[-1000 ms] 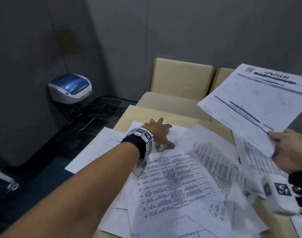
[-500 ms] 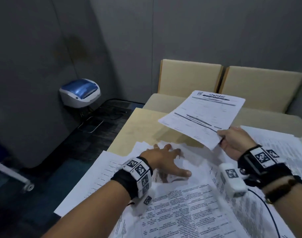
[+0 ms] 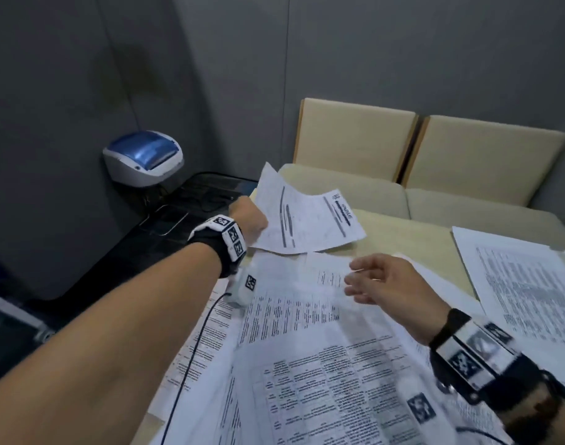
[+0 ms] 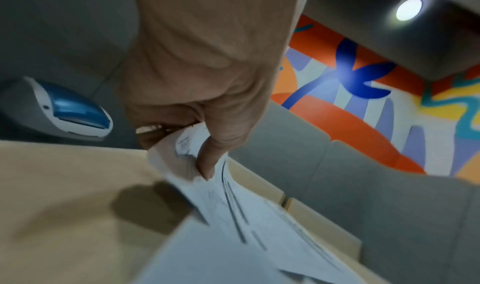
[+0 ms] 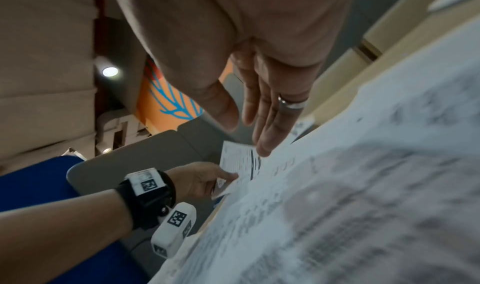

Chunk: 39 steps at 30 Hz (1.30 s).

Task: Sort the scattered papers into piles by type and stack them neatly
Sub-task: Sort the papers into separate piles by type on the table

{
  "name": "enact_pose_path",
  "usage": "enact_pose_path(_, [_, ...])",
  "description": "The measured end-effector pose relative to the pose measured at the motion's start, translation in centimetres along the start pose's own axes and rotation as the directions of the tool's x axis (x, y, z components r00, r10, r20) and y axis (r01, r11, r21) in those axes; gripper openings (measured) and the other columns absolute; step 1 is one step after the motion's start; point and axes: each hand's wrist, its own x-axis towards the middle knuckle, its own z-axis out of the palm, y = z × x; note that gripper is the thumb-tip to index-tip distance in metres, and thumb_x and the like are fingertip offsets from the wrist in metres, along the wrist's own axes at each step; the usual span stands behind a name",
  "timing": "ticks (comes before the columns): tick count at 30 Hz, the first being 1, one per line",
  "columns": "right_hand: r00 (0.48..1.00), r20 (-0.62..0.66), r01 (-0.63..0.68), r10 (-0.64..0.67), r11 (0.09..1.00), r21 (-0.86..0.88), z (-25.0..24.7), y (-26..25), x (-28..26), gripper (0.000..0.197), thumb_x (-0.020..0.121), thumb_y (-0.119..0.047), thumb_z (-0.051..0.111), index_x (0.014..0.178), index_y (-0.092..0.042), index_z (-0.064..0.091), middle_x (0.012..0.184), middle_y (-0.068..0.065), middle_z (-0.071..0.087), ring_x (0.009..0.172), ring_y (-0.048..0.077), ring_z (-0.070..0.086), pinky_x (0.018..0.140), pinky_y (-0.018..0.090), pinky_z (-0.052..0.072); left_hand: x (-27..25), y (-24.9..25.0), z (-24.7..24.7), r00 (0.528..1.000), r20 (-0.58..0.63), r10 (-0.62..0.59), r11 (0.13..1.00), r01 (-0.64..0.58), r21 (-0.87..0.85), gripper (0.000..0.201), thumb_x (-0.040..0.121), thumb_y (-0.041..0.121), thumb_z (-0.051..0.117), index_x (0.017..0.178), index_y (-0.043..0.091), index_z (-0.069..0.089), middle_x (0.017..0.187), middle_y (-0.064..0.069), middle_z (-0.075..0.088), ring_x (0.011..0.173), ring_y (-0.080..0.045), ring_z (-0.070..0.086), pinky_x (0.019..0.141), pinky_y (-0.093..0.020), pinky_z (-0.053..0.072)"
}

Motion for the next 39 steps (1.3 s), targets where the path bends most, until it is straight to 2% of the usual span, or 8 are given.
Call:
enact_pose_path(8, [0.996,-0.088,-0.021,-0.008,0.945,-0.326,-4.5,4.3,-10.7,0.009,0.09,-0.018,0.077,0.094,-0.025,0.075,0.089,-0.011,0.077,0.087,0.01,0.074,0.078,0.029,0.06,2.6,-1.8,-0.5,0.995,-0.084,0.046,0.972,-0.025,0.235,0.031,0.089,0.013,0.077,0.113,-0.005,0.068,0.117,-0.021,0.071,0.104,-0.038,0.071,0.074,-0.034,0.054])
enact_pose_path(16, [0.961,-0.276,-0.172,-0.016,0.749,-0.64,-3.7,7.5,-13.0,0.053,0.09,-0.047,0.073,0.135,-0.03,0.051,0.136,-0.007,0.058,0.125,0.015,0.053,0.1,0.041,0.049,1.4,-1.5,-0.1,0.967,-0.256,-0.018,0.94,0.103,0.324,0.1,0.074,0.035,0.093,0.146,0.003,0.031,0.153,-0.02,0.032,0.136,-0.043,0.044,0.108,-0.048,0.041])
enact_pose_path(22, [0.962,-0.189,-0.273,0.199,0.644,-0.715,-3.9,7.6,-13.1,0.116,0.073,-0.079,0.07,0.161,-0.026,0.015,0.16,0.004,0.032,0.146,0.024,0.034,0.111,0.047,0.044,-8.9,-0.2,-3.1,0.936,0.279,0.213,0.879,-0.309,0.363,0.076,0.086,0.057,0.076,0.145,0.016,0.052,0.145,-0.004,0.056,0.124,-0.025,0.056,0.107,-0.038,0.046])
enact_pose_path(26, [0.962,-0.171,-0.272,0.212,0.751,-0.601,-4.4,7.7,-12.3,0.115,0.069,-0.067,0.082,0.158,-0.022,0.026,0.128,0.005,0.059,0.107,0.022,0.063,0.083,0.035,0.051,-18.2,-1.4,1.0,0.759,0.633,0.15,0.708,-0.53,0.468,0.126,0.064,0.079,0.079,0.16,0.027,0.016,0.157,-0.005,0.035,0.139,-0.033,0.044,0.109,-0.053,0.045])
enact_pose_path(28, [0.97,-0.148,-0.241,0.191,0.811,-0.532,-4.9,8.1,-12.2,0.095,0.073,-0.056,0.086,0.149,-0.023,0.04,0.099,-0.001,0.065,0.082,0.015,0.066,0.067,0.03,0.048,-20.8,-2.3,2.6,0.742,0.657,0.133,0.616,-0.581,0.532,0.141,0.055,0.076,0.087,0.159,0.029,0.005,0.157,-0.006,0.022,0.146,-0.038,0.029,0.107,-0.056,0.045])
enact_pose_path(31, [0.982,-0.136,-0.171,0.132,0.926,-0.336,-5.8,8.6,-13.3,0.058,0.079,-0.036,0.087,0.129,-0.023,0.06,0.078,-0.005,0.072,0.065,0.007,0.069,0.061,0.026,0.048,-22.2,-2.2,3.0,0.771,0.616,0.16,0.65,-0.552,0.523,0.12,0.059,0.061,0.094,0.148,0.02,0.025,0.136,-0.007,0.039,0.117,-0.032,0.051,0.085,-0.046,0.051])
enact_pose_path(34, [0.981,-0.139,-0.124,0.138,0.987,0.105,-6.4,9.8,-15.0,0.048,0.081,-0.025,0.081,0.126,-0.021,0.066,0.098,0.0,0.081,0.086,0.015,0.078,0.068,0.03,0.06,-22.3,-1.7,1.5,0.81,0.53,0.251,0.718,-0.523,0.46,0.06,0.079,0.042,0.088,0.123,0.018,0.054,0.115,0.002,0.061,0.101,-0.024,0.061,0.08,-0.038,0.052])
enact_pose_path(39, [0.977,-0.124,-0.054,0.172,0.768,0.638,-6.3,12.3,-17.3,0.117,0.036,-0.039,0.108,0.135,-0.005,0.057,0.112,0.026,0.074,0.095,0.036,0.075,0.075,0.032,0.064,-23.5,-2.8,-1.0,0.868,0.342,0.361,0.932,-0.317,-0.179,0.018,0.093,0.032,0.078,0.106,0.022,0.072,0.102,0.003,0.077,0.091,-0.02,0.075,0.085,-0.05,0.062])
